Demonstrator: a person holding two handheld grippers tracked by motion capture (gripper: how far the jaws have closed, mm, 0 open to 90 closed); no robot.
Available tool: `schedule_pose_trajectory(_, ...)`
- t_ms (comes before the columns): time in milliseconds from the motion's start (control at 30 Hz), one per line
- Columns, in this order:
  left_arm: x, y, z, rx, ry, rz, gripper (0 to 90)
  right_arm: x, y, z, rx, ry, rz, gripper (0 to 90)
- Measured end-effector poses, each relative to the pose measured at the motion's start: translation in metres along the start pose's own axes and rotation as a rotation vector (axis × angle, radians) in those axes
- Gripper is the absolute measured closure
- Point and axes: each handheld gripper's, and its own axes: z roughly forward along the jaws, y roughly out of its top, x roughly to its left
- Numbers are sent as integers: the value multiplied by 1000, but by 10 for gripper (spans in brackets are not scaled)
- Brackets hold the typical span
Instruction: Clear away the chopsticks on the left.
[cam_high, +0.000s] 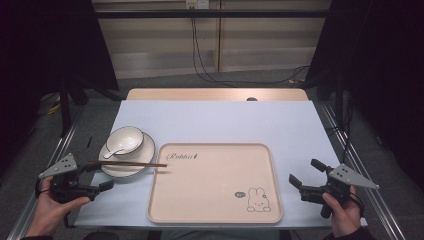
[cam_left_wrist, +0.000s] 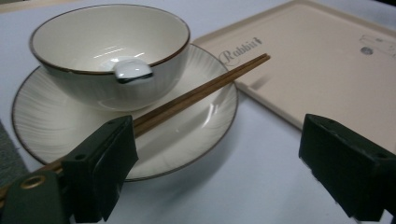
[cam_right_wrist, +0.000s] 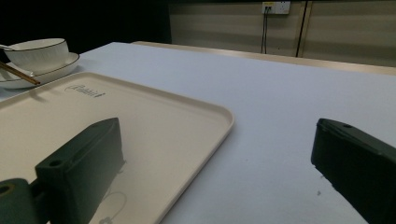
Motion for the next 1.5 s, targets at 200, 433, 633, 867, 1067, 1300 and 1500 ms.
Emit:
schedule_pose_trajectory(200,18,3,4,87,-9,57,250,0,0,0,0,3,2,18)
schedule_pose_trajectory(433,36,8,5,90,-5,103,347,0,0,0,0,4,-5,19)
schedule_pose_trajectory(633,43,10,16,143,-2,148,483,0,0,0,5,2,-5,19)
schedule_pose_trajectory(867,48,14,22,156,15,169,561,0,0,0,6,3,-11,18)
schedule_pose_trajectory(1067,46,16,23,175,-7,212,610,0,0,0,6,4,-9,19)
schedule_pose_trajectory(1300,44,18,25,185,-15,232,643,0,0,0,6,3,-8,18)
schedule_pose_trajectory(1500,41,21,28,197,-35,246,659,0,0,-1,7,3,-5,19)
